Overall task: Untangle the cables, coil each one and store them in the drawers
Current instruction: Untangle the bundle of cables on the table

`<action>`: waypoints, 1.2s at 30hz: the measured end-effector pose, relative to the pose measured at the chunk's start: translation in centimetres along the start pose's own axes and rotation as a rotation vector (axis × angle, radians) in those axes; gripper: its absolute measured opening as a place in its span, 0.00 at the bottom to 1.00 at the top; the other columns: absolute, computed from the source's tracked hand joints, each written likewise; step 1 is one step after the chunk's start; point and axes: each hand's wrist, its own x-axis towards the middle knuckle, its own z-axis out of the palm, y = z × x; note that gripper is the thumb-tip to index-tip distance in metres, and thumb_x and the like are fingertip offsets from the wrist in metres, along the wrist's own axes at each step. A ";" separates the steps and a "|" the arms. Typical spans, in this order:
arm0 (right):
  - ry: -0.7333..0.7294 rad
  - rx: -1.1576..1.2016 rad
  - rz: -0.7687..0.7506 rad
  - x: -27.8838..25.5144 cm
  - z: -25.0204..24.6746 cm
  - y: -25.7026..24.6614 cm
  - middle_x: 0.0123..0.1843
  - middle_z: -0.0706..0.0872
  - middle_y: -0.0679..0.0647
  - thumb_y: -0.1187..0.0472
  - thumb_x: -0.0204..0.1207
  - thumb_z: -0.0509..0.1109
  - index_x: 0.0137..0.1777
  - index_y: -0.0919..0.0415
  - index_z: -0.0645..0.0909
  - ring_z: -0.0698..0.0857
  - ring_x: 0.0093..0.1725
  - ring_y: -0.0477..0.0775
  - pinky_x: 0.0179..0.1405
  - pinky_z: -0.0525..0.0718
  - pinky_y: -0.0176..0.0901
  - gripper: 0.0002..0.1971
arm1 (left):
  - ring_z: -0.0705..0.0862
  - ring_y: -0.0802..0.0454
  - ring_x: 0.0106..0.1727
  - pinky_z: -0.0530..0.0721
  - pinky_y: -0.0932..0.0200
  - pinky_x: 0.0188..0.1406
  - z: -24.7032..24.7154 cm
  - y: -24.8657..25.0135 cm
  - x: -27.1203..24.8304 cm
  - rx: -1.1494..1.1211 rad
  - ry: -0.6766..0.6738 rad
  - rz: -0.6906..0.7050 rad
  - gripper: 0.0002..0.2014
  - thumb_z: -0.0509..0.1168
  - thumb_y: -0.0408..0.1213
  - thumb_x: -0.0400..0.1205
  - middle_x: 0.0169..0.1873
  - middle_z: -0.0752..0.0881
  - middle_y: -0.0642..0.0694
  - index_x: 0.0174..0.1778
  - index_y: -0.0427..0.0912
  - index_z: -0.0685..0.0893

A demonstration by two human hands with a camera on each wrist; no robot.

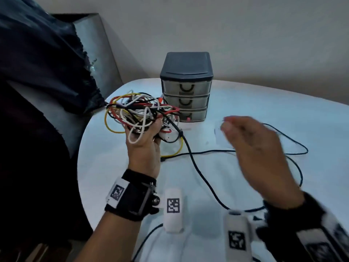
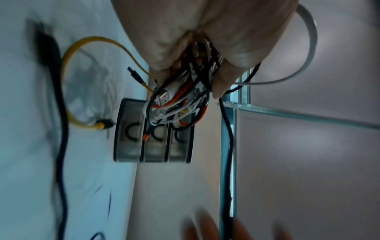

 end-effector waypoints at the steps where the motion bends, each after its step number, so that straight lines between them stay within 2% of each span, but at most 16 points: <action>1: -0.149 0.015 0.077 -0.8 2.2 -0.5 0.51 0.90 0.41 0.46 0.80 0.69 0.62 0.47 0.83 0.86 0.54 0.33 0.58 0.80 0.31 0.14 | 0.83 0.39 0.50 0.84 0.51 0.44 0.4 -0.5 -0.7 0.034 -0.043 -0.001 0.33 0.73 0.25 0.73 0.55 0.82 0.31 0.74 0.24 0.68; 2: -0.318 0.094 0.172 -1.5 3.7 0.3 0.52 0.90 0.43 0.45 0.80 0.68 0.67 0.46 0.80 0.87 0.54 0.34 0.60 0.80 0.31 0.17 | 0.82 0.38 0.50 0.83 0.47 0.48 0.6 -1.1 -1.2 0.089 -0.075 0.011 0.35 0.74 0.27 0.73 0.55 0.83 0.31 0.74 0.25 0.67; 4: -0.450 0.280 0.359 -1.6 4.3 1.4 0.46 0.92 0.50 0.50 0.82 0.68 0.69 0.51 0.79 0.91 0.46 0.45 0.58 0.85 0.37 0.17 | 0.83 0.39 0.48 0.81 0.44 0.50 0.4 -1.4 -1.5 0.179 -0.131 0.076 0.34 0.74 0.29 0.73 0.54 0.84 0.35 0.74 0.29 0.68; 6: -0.433 0.495 0.404 -1.4 3.8 1.6 0.35 0.89 0.56 0.60 0.84 0.67 0.63 0.55 0.82 0.84 0.27 0.52 0.37 0.87 0.43 0.10 | 0.85 0.41 0.49 0.83 0.46 0.46 -0.4 -1.1 -1.2 0.280 -0.186 0.147 0.29 0.72 0.25 0.76 0.53 0.86 0.40 0.73 0.35 0.72; 7: -0.388 0.536 0.379 -1.4 3.5 1.8 0.30 0.84 0.55 0.64 0.84 0.67 0.58 0.56 0.85 0.75 0.22 0.49 0.25 0.80 0.40 0.08 | 0.86 0.43 0.51 0.84 0.47 0.47 -0.7 -0.8 -1.2 0.313 -0.211 0.179 0.27 0.71 0.24 0.76 0.55 0.87 0.41 0.72 0.39 0.74; 9: -0.210 0.453 0.287 -0.4 2.7 2.5 0.25 0.76 0.49 0.67 0.83 0.67 0.51 0.56 0.88 0.66 0.21 0.44 0.19 0.67 0.33 0.09 | 0.87 0.43 0.56 0.86 0.46 0.55 -0.9 -0.5 -1.2 0.361 -0.256 0.204 0.27 0.71 0.24 0.76 0.58 0.87 0.42 0.71 0.41 0.75; 12: -0.044 0.250 0.120 0.9 1.3 3.5 0.24 0.75 0.44 0.66 0.80 0.71 0.47 0.54 0.91 0.66 0.22 0.42 0.20 0.64 0.29 0.09 | 0.88 0.44 0.56 0.87 0.48 0.55 -0.5 -0.9 -1.6 0.430 -0.334 0.147 0.27 0.72 0.25 0.75 0.60 0.87 0.41 0.71 0.40 0.75; 18: -0.085 0.164 0.038 0.4 2.0 4.1 0.24 0.81 0.41 0.65 0.78 0.74 0.44 0.47 0.91 0.74 0.28 0.45 0.30 0.73 0.35 0.11 | 0.89 0.47 0.55 0.88 0.52 0.49 0.1 -1.3 -2.0 0.480 -0.379 0.098 0.30 0.73 0.22 0.75 0.58 0.88 0.44 0.73 0.37 0.73; 20: -0.144 0.156 0.022 0.2 2.5 3.9 0.28 0.84 0.46 0.62 0.78 0.75 0.48 0.47 0.91 0.77 0.28 0.46 0.33 0.77 0.38 0.08 | 0.88 0.44 0.60 0.88 0.47 0.53 0.2 -1.1 -2.0 0.476 -0.397 0.096 0.32 0.72 0.19 0.76 0.61 0.87 0.42 0.76 0.39 0.71; 22: -0.164 0.205 0.036 0.3 2.4 3.7 0.35 0.86 0.55 0.60 0.78 0.74 0.52 0.41 0.89 0.73 0.26 0.52 0.27 0.75 0.41 0.10 | 0.87 0.49 0.62 0.86 0.51 0.58 0.3 -1.0 -2.1 0.495 -0.422 0.125 0.33 0.71 0.17 0.75 0.61 0.88 0.51 0.72 0.47 0.73; 24: -0.147 0.249 0.035 0.4 2.0 3.7 0.38 0.87 0.57 0.63 0.80 0.72 0.53 0.37 0.88 0.69 0.24 0.54 0.23 0.71 0.41 0.15 | 0.87 0.54 0.61 0.85 0.56 0.59 0.6 -0.9 -2.5 0.529 -0.454 0.132 0.33 0.72 0.17 0.74 0.58 0.88 0.58 0.67 0.54 0.73; 27: -0.140 0.149 -0.033 0.5 1.9 4.2 0.36 0.89 0.45 0.64 0.80 0.71 0.55 0.40 0.89 0.68 0.24 0.56 0.24 0.71 0.36 0.15 | 0.88 0.53 0.59 0.86 0.54 0.58 0.4 -1.3 -2.9 0.568 -0.491 0.096 0.30 0.76 0.23 0.72 0.57 0.89 0.55 0.65 0.52 0.75; 29: -0.128 0.030 -0.101 0.6 1.9 4.7 0.37 0.88 0.43 0.62 0.79 0.73 0.56 0.40 0.89 0.69 0.25 0.49 0.27 0.72 0.31 0.14 | 0.88 0.51 0.58 0.86 0.57 0.56 0.5 -1.2 -3.2 0.584 -0.507 0.076 0.29 0.76 0.28 0.70 0.56 0.89 0.51 0.65 0.48 0.76; 32: -0.071 -0.027 -0.140 1.0 1.6 5.2 0.36 0.85 0.40 0.61 0.79 0.73 0.54 0.34 0.87 0.69 0.25 0.46 0.29 0.72 0.29 0.16 | 0.89 0.54 0.56 0.85 0.62 0.54 0.8 -0.9 -3.4 0.590 -0.545 0.060 0.34 0.78 0.24 0.70 0.55 0.89 0.57 0.68 0.41 0.69; 34: -0.051 -0.047 -0.147 1.1 1.5 5.2 0.35 0.85 0.33 0.62 0.80 0.72 0.49 0.33 0.86 0.72 0.26 0.45 0.30 0.72 0.27 0.16 | 0.90 0.57 0.53 0.85 0.65 0.52 0.9 -0.7 -3.6 0.595 -0.573 0.048 0.37 0.77 0.23 0.70 0.53 0.89 0.63 0.69 0.43 0.64; 36: -0.050 -0.042 -0.152 1.3 1.4 5.4 0.36 0.87 0.32 0.65 0.80 0.71 0.46 0.35 0.86 0.77 0.29 0.42 0.32 0.74 0.26 0.17 | 0.90 0.57 0.54 0.85 0.65 0.51 1.0 -0.6 -3.5 0.604 -0.587 0.039 0.38 0.77 0.26 0.68 0.54 0.89 0.63 0.69 0.46 0.63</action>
